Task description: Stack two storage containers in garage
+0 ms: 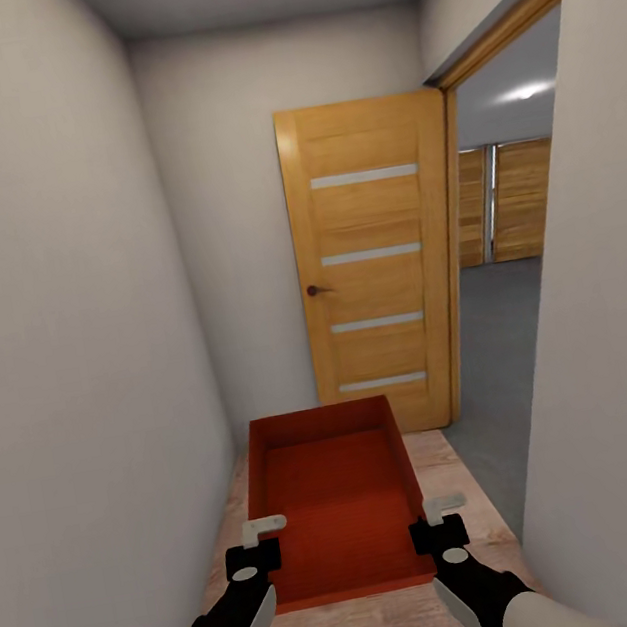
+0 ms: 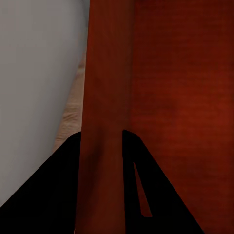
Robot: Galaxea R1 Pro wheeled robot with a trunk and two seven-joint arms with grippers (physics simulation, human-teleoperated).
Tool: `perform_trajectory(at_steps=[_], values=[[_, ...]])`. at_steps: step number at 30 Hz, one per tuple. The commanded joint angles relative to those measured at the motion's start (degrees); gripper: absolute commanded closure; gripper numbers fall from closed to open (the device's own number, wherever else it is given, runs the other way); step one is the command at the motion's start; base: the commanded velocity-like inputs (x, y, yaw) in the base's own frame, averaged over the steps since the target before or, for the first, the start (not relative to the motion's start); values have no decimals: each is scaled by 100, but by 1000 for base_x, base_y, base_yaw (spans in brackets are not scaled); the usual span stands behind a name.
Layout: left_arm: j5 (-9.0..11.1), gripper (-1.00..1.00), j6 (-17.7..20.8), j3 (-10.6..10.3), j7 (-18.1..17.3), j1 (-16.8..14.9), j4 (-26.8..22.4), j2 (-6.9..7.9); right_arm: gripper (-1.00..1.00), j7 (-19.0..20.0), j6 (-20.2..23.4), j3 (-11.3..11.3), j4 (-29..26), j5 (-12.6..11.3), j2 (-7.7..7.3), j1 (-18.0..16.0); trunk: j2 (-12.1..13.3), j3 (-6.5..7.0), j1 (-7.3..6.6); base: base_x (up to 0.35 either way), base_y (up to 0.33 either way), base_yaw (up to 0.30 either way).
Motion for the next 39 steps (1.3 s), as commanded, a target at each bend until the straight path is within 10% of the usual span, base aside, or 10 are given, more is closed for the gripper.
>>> perform_trajectory(at_steps=[1,39], values=[[-54,100,-291,10,48,-5,-24,91,100,39,-7,-50,12,-102,-2,-5,-6,-8,4,323,0,0],[-54,100,-298,17,95,-5,-79,82,100,38,-7,-50,8,-102,-1,-5,-6,-8,4,233,2,-86]])
